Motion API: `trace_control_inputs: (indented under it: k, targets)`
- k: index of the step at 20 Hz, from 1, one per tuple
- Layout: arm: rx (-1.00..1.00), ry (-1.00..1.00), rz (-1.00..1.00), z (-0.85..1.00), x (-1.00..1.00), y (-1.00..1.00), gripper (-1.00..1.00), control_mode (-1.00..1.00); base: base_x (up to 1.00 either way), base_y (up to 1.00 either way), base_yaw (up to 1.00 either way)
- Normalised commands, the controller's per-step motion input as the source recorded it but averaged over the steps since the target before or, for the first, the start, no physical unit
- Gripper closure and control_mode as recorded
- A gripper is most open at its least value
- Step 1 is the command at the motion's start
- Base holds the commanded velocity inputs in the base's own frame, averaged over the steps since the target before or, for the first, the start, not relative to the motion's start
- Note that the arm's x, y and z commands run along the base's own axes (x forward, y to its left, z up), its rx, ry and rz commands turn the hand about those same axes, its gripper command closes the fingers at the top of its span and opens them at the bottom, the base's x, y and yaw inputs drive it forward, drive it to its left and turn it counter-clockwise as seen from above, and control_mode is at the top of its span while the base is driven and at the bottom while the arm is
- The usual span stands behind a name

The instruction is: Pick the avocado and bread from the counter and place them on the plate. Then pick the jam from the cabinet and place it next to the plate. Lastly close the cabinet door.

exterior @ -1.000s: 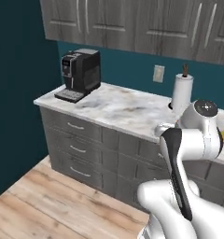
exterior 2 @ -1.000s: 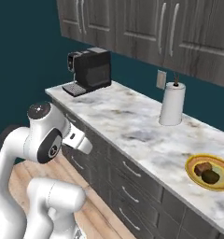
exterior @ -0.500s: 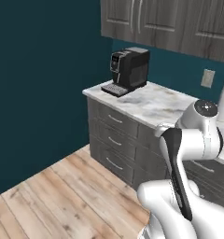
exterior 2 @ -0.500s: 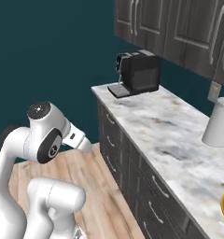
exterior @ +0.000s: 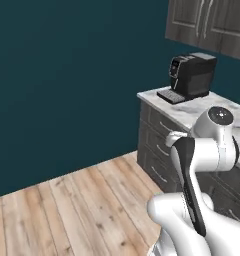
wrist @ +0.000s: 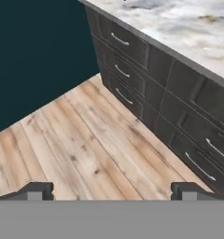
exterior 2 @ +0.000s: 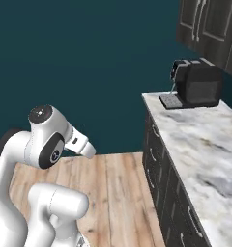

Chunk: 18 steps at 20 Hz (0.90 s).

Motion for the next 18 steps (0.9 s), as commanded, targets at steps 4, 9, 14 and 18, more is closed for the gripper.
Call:
trace_control_inputs:
  k: [4,9,14,18]
  targets:
    - [0.00,0.00,0.00,0.00,0.00,0.00,-1.00,1.00,-0.01,0.00,0.50]
    - [0.00,0.00,0.00,0.00,0.00,0.00,-1.00,1.00,-0.01,0.00,0.50]
    - [0.00,0.00,0.00,0.00,0.00,0.00,-1.00,1.00,-0.01,0.00,0.50]
    - [0.00,0.00,0.00,0.00,0.00,0.00,-1.00,1.00,0.00,0.00,0.50]
